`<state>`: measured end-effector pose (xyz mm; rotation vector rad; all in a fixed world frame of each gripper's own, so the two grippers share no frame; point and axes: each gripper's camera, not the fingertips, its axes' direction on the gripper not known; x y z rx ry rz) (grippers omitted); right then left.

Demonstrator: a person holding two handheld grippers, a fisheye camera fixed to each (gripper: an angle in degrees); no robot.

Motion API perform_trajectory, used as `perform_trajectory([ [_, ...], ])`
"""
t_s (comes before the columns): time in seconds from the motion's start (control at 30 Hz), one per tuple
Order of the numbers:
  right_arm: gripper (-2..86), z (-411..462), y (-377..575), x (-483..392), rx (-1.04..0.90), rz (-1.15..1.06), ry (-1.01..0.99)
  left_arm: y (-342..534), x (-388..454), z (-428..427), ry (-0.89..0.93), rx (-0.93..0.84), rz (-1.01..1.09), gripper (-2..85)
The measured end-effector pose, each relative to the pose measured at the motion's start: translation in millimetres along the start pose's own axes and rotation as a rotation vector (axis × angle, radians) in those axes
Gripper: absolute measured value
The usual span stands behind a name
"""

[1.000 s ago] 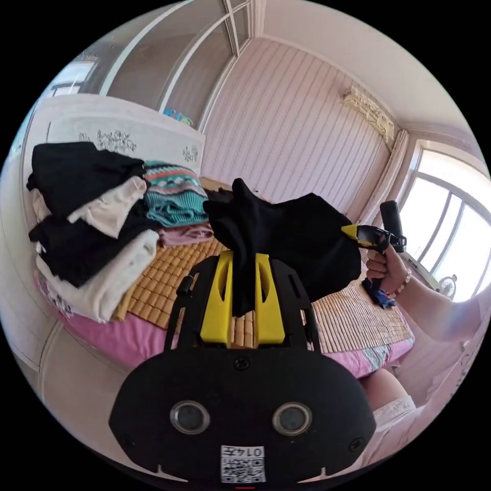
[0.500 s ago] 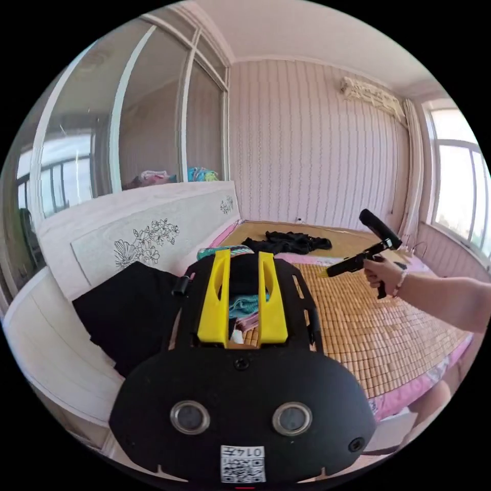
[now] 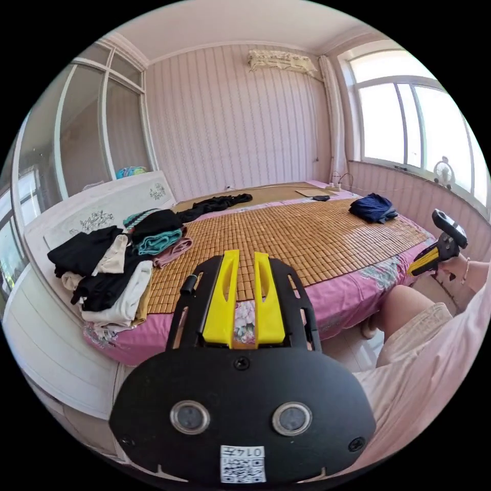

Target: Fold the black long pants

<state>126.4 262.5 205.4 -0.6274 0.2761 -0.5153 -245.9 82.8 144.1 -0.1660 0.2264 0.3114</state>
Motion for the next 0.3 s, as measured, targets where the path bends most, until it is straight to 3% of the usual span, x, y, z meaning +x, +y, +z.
perform_trajectory([
  [0.13,-0.9,-8,104,22,0.085,0.273,-0.011,-38,42,-27,0.085,0.129,0.031,5.8],
  [0.3,-0.9,-12,154,28,0.148,0.368,-0.023,-63,57,-54,0.155,0.246,0.002,5.4],
])
